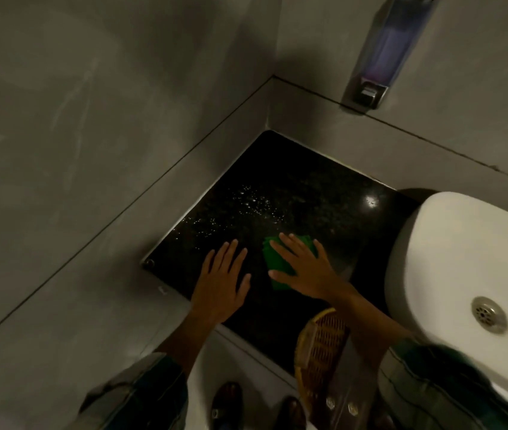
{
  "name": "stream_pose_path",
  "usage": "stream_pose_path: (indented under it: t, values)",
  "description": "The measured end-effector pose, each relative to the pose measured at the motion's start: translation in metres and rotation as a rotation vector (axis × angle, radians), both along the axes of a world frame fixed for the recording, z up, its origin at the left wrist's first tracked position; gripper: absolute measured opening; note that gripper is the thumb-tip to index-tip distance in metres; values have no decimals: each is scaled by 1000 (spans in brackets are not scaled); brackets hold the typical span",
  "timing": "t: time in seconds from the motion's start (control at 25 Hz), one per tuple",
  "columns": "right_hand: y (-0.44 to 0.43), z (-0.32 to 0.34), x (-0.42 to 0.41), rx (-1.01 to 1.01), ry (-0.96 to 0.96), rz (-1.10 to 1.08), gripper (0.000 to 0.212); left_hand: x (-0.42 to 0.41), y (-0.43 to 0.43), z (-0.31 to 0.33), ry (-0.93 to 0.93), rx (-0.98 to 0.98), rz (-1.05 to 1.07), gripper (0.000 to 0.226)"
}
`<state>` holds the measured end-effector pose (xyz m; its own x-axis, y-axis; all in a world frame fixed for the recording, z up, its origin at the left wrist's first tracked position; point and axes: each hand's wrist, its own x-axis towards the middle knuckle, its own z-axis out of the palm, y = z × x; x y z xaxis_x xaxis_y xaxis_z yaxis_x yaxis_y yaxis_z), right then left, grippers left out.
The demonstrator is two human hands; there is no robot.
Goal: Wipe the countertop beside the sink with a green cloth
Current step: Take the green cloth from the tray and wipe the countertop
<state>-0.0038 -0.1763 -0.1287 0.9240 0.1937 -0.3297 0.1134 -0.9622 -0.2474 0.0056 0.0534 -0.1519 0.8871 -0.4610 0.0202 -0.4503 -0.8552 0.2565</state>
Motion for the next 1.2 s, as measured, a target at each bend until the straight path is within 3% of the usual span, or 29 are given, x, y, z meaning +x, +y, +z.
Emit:
stream_pose_path:
  t: [0.08, 0.32, 0.4, 0.52, 0.68, 0.84, 1.0, 1.08, 1.2]
  values:
    - [-11, -5, 7, -65, -96, -44, 65, 2, -1, -2, 17, 4, 10, 57]
    - [-4, -18, 71, -27, -247, -499, 67, 6, -3, -9, 25, -32, 30, 57]
    - [18, -17, 103, -18, -276, -496, 75, 6, -1, -12, 22, -52, 32, 58]
    - [65, -12, 139, 2, -262, -297, 75, 8, 1, -14, 21, -49, 26, 58]
    - [67, -15, 98, -77, -295, -26, 68, 5, 0, -8, 26, 0, 18, 58]
    - [-38, -18, 83, -154, -371, -363, 69, 5, 0, -6, 33, 19, 44, 59]
    - [-68, -18, 150, -108, -338, -667, 72, 6, -2, -9, 55, -23, 53, 59]
    - [-44, -19, 187, -75, -289, -676, 72, 7, -1, -12, 60, -44, 49, 60]
    - [7, -20, 203, -90, -267, -475, 70, 7, -1, -12, 60, -62, 38, 59]
